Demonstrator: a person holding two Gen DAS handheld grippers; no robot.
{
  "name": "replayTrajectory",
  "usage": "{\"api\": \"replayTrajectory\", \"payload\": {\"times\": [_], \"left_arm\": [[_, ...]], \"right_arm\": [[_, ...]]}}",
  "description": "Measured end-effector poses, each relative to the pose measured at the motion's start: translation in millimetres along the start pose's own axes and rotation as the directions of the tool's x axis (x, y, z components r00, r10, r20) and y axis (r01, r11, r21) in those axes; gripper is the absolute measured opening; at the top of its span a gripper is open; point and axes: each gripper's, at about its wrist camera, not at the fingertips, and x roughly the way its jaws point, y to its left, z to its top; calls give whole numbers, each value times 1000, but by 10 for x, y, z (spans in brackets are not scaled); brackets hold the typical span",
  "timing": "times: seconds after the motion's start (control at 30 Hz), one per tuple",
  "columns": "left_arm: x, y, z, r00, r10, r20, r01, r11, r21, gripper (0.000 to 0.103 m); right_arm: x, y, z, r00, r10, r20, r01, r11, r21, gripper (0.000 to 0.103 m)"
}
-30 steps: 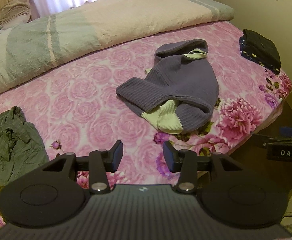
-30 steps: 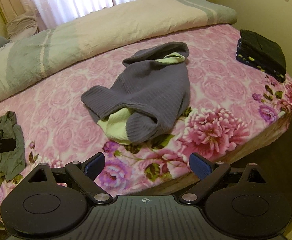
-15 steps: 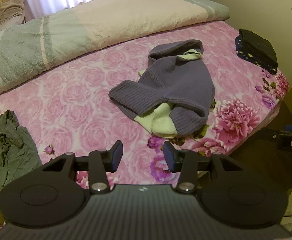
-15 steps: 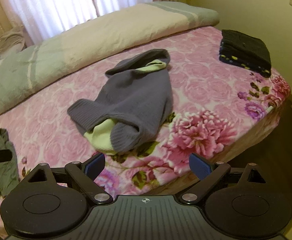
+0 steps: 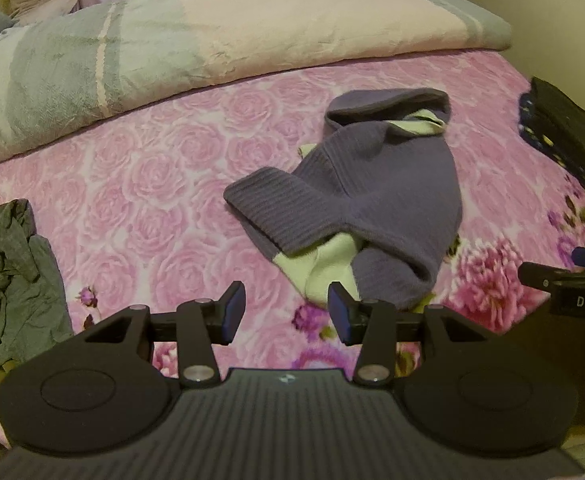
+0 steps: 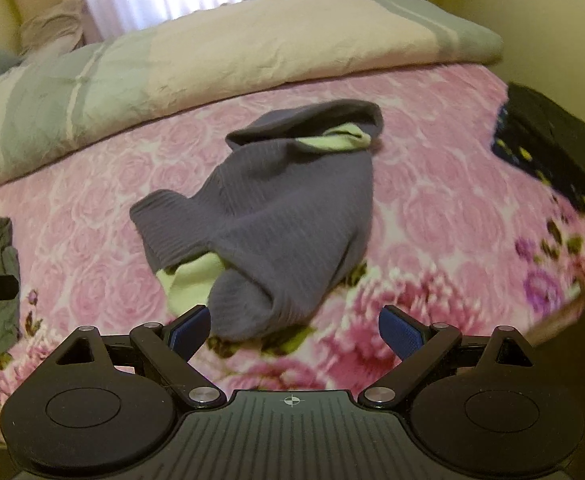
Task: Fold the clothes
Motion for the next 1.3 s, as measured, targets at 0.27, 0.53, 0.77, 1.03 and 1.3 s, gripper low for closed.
{"api": "replayTrajectory", "payload": {"times": [0.27,0.53,0.77,1.03,1.3], "left_arm": [[331,-90,309,1000,27,-14,-29,991,-134,41],[579,186,237,995,32,-92,-50,978,-200,41],[989,604,278,990,-19,-138,2,993,-119,41],[1311,1319,527,992,19,-122,-27,998,-58,41],[1533,1631,548,989,8,-146,-13,999,-36,41]], "right_arm": [[625,-271,474,998,31,-58,-40,987,-155,94],[1211,52,456,993,31,-110,-58,967,-248,90],[1697,403,396,988,27,-151,-73,950,-304,90],[2131,975,303,990,-58,-125,22,962,-273,90],[2546,1254,346,979,-177,-100,137,937,-321,89]]}}
